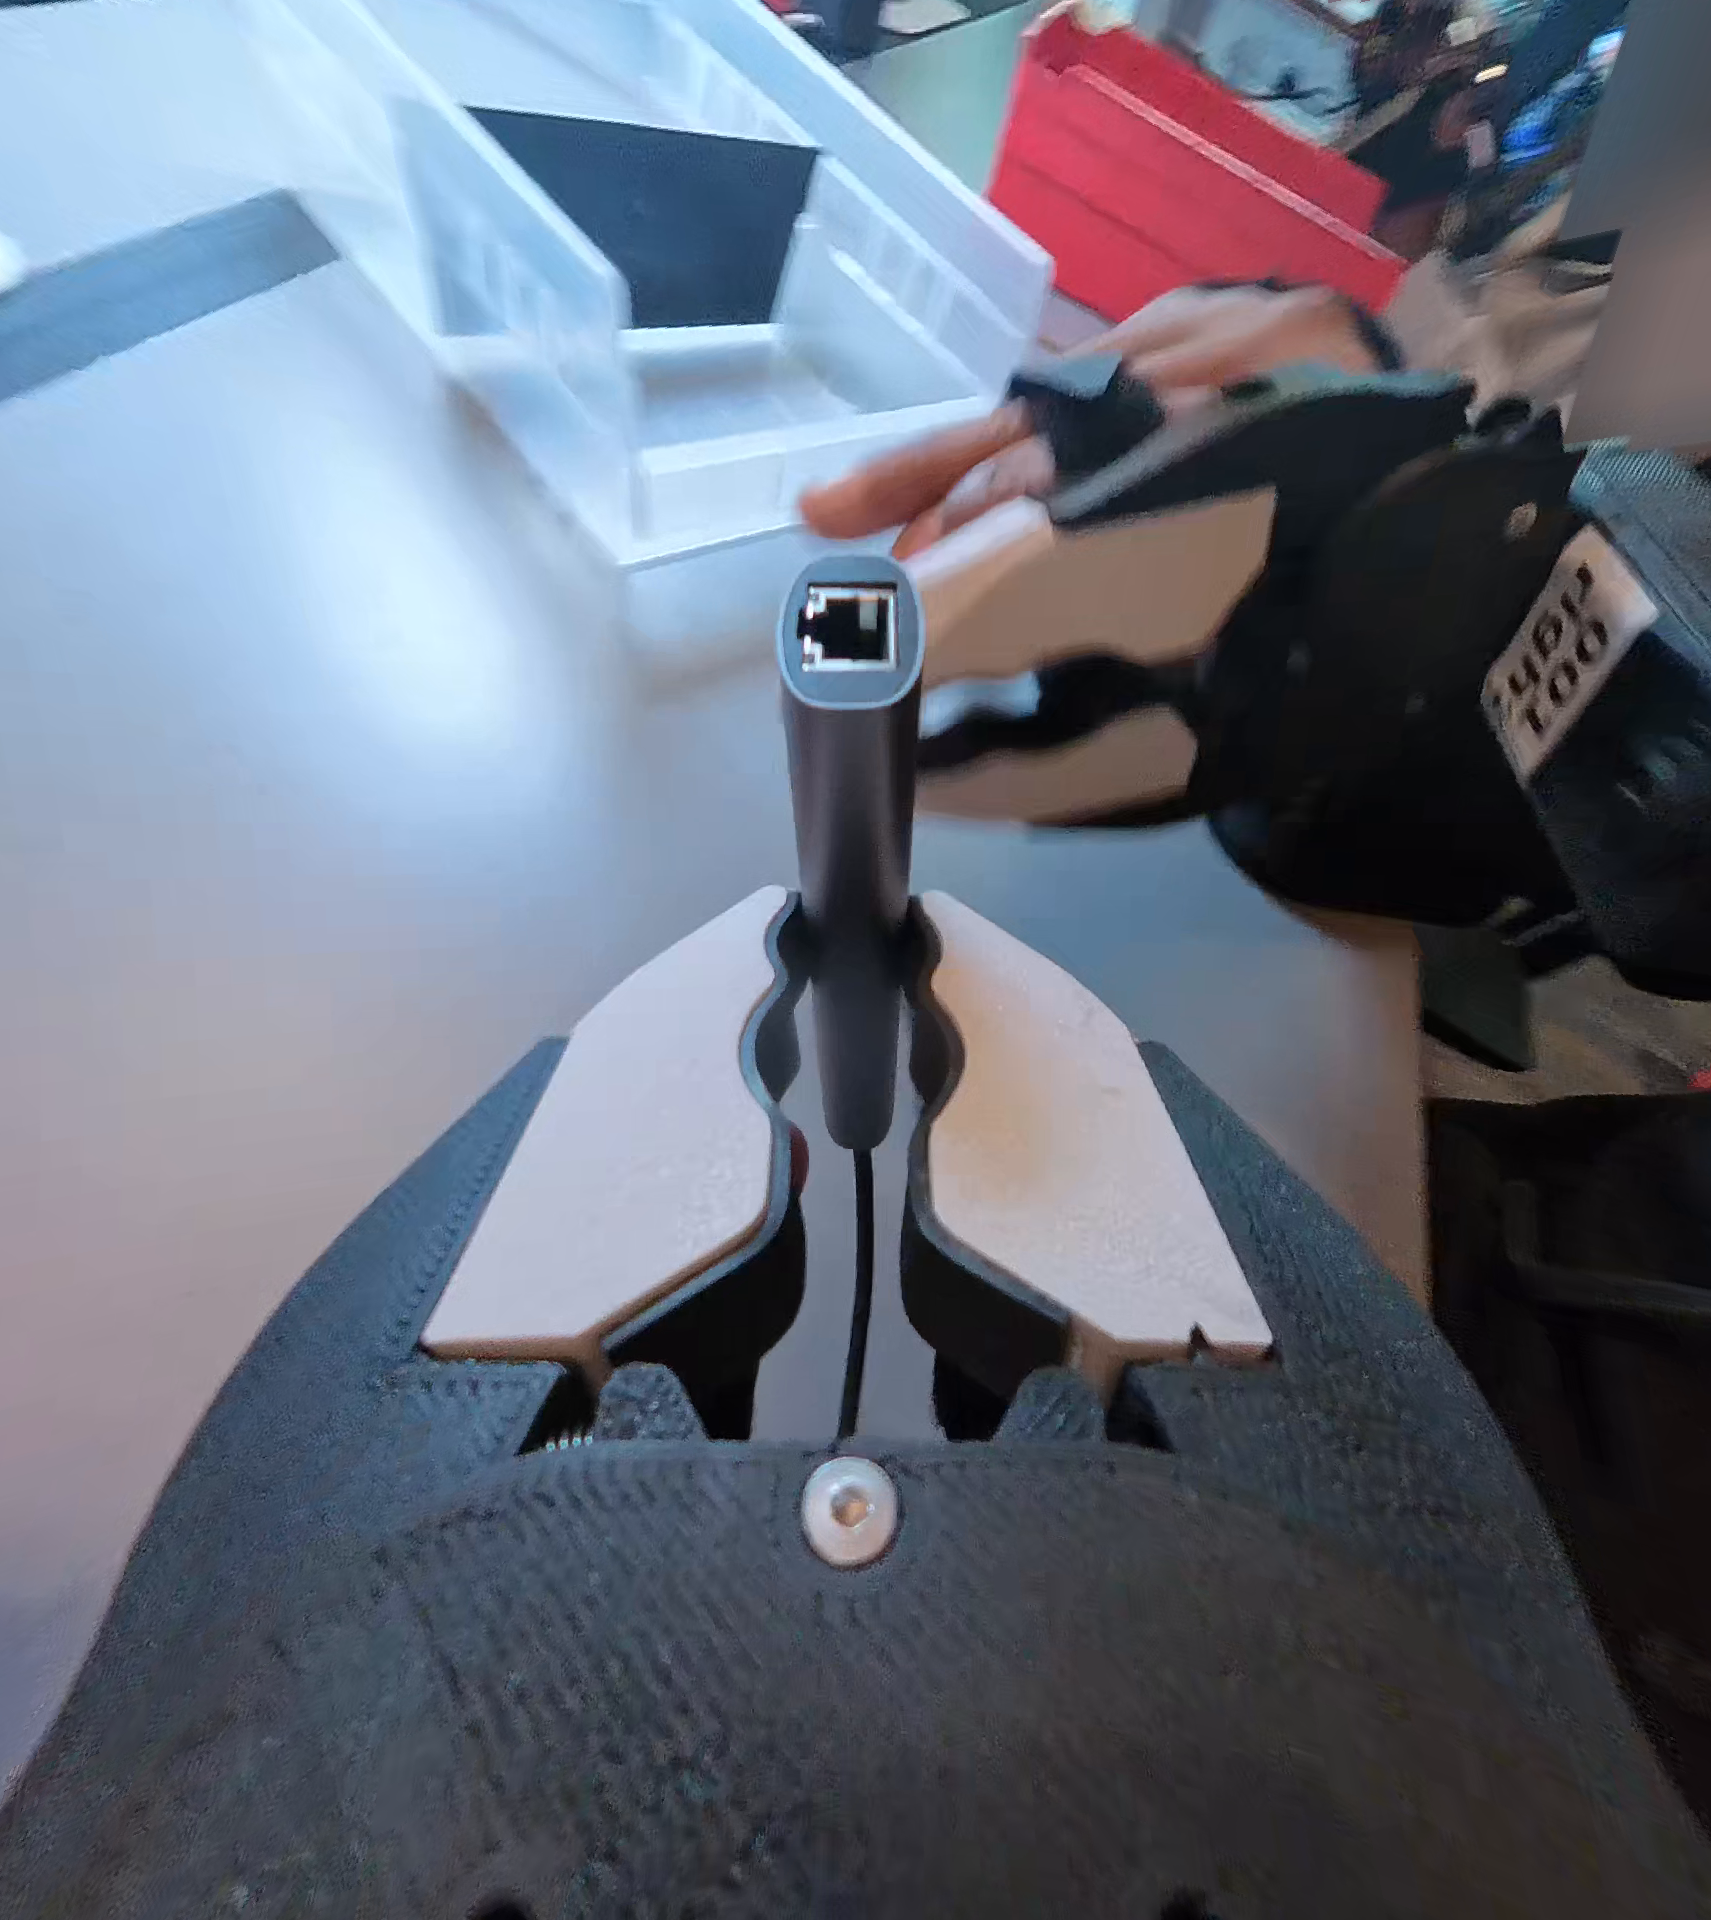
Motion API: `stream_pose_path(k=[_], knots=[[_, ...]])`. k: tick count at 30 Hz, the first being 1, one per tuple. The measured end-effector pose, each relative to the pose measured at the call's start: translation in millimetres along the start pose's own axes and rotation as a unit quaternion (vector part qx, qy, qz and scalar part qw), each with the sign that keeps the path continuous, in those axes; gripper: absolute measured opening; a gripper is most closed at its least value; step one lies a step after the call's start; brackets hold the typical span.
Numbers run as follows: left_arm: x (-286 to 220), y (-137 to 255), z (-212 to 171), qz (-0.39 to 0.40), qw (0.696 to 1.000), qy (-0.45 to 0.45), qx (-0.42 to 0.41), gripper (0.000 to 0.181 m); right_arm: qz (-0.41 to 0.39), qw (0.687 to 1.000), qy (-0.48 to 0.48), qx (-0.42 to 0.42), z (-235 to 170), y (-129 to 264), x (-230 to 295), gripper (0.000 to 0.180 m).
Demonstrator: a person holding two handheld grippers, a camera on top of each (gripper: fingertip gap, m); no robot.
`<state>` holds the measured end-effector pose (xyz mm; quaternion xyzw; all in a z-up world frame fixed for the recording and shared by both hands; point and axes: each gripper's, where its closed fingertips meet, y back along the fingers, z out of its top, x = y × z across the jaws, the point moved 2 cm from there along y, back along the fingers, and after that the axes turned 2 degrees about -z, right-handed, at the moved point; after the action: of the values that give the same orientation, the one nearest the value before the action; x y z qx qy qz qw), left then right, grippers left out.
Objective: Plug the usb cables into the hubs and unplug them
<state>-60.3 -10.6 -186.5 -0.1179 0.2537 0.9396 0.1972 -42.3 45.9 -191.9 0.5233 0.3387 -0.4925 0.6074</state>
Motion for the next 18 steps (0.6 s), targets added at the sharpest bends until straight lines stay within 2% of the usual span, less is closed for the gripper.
stream_pose_path(k=[3, 5, 8, 12, 15, 18], knots=[[26.5, 42.6, 5.2, 0.031, 0.998, 0.019, -0.046, 0.017, -0.019, 0.997, -0.061, 0.040, -57.4, 12.2, -12.9, 0.017], [29.1, 53.9, 10.9, 0.043, 0.997, 0.004, -0.070, 0.017, -0.060, 0.989, -0.131, 0.036, -73.9, 24.3, -43.4, 0.017], [26.1, 50.0, 18.3, 0.038, 0.995, 0.001, -0.096, 0.017, -0.118, 0.967, -0.226, 0.016, -94.3, 45.6, -101.5, 0.017], [30.5, 38.0, 10.0, 0.022, 0.994, 0.007, -0.107, 0.017, -0.191, 0.937, -0.290, 0.034, -134.0, 71.0, -163.6, 0.017], [37.1, 29.7, 0.8, 0.025, 0.995, 0.021, -0.096, 0.017, -0.214, 0.925, -0.297, 0.104, -171.7, 72.2, -172.0, 0.017], [37.2, 24.9, -3.0, 0.023, 0.996, 0.017, -0.089, 0.017, -0.193, 0.915, -0.275, 0.222, -221.1, 57.5, -142.4, 0.017]])
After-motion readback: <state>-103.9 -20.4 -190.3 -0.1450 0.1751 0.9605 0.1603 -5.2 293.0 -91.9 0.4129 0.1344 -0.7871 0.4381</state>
